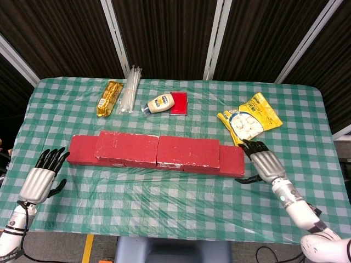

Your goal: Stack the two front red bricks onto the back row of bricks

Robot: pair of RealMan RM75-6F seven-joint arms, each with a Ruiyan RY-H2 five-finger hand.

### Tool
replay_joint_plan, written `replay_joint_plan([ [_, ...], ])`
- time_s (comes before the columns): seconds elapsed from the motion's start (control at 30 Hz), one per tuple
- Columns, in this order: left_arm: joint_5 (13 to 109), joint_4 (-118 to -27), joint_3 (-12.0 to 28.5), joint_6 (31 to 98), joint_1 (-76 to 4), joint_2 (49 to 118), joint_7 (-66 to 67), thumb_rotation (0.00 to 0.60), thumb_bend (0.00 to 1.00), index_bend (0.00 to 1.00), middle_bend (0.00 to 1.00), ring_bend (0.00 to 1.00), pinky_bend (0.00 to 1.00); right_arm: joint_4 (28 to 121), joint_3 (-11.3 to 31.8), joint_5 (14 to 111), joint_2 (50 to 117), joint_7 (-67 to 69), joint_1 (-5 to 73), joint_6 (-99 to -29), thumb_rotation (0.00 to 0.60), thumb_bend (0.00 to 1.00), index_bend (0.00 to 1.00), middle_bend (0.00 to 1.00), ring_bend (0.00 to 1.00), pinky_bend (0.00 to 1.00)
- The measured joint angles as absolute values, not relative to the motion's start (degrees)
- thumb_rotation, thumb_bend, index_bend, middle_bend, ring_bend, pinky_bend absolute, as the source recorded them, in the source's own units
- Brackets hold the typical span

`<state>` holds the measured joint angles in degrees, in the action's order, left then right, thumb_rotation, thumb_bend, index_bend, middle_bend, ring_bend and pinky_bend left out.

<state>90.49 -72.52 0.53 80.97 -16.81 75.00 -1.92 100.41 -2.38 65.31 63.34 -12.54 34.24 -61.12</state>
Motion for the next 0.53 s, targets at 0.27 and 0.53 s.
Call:
replay_joint_plan([
  [0.27,91.33,-75.43,0.59,85.74,-14.14,75.57,5.5,0.6,0.39,0.0,0.0,0.0,0.0,93.51,-7.47,80.74,67.34,-11.73,14.92,-88.14,0.398,0.15,0.0,0.0,0.0,0.0],
  [0.53,90.95,-77.68,0.76,86.61,-12.71,75.36,9.04,0.6,0.39,0.0,0.0,0.0,0.0,91.71,-8.32,87.53,68.08,-11.34,7.84,-95.17,0.397,0.16,0.0,0.0,0.0,0.0],
])
